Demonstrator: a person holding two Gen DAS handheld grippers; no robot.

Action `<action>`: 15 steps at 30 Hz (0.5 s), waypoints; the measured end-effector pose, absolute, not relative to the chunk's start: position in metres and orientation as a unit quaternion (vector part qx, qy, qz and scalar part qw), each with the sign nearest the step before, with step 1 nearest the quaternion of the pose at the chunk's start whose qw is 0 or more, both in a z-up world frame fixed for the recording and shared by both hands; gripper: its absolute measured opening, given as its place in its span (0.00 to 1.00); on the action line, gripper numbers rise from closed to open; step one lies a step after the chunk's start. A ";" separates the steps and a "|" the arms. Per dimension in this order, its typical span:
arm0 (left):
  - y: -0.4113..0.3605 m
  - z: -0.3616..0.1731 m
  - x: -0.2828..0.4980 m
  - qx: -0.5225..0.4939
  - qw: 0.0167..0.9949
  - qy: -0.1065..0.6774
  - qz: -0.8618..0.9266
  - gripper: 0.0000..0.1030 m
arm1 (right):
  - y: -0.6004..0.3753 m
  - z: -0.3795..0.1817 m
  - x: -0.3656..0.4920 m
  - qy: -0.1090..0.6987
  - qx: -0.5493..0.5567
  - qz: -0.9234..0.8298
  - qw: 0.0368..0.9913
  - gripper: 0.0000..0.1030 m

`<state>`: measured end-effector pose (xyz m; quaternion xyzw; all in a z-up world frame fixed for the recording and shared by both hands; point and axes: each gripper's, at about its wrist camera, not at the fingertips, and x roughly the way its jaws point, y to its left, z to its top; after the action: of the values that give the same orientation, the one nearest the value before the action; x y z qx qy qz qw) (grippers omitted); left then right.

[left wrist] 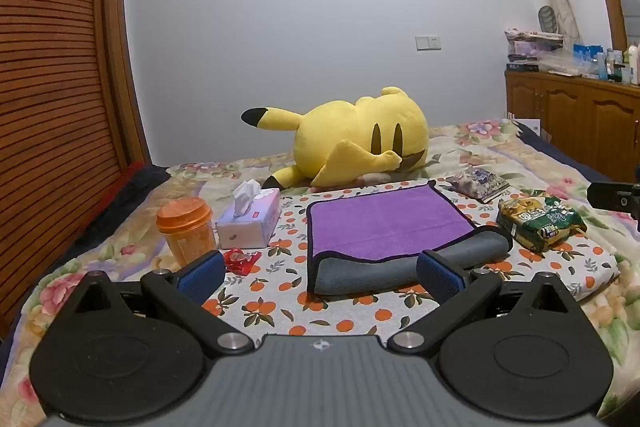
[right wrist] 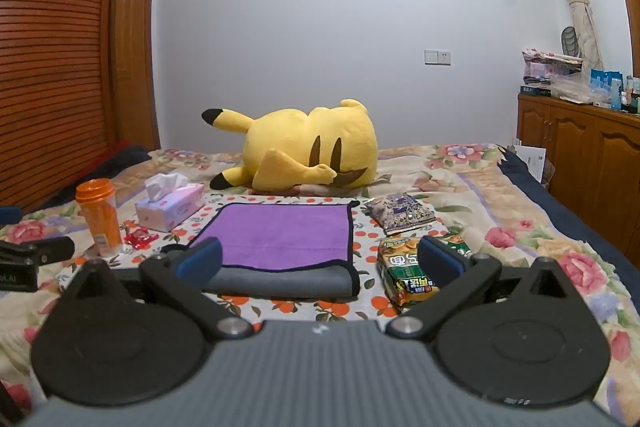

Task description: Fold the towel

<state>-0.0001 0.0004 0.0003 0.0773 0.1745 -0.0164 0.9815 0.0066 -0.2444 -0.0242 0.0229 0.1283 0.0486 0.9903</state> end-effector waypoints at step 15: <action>0.002 0.004 -0.003 0.080 0.982 0.168 -0.015 1.00 | -0.245 -0.025 0.006 0.128 0.022 0.049 0.990 1.00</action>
<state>-0.0029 0.0024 0.0040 0.0801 0.1675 -0.0155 0.9825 0.0063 -0.2454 -0.0246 0.0225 0.1283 0.0485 0.9903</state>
